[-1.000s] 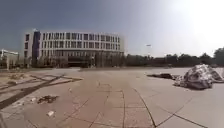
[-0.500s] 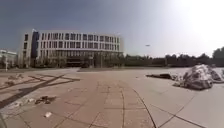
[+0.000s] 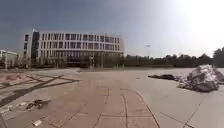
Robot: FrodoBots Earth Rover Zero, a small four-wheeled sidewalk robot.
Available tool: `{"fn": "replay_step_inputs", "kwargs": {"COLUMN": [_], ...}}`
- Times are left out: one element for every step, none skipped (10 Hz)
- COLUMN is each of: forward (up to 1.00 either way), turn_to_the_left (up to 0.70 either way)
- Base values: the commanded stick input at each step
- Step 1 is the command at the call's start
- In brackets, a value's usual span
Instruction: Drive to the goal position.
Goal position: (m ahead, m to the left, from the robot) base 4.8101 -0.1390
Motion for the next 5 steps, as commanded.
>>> {"fn": "replay_step_inputs", "kwargs": {"forward": [0.70, 0.70, 0.70, 0.70, 0.70], "turn_to_the_left": [-0.02, -0.02, -0.02, -0.02, -0.02]}}
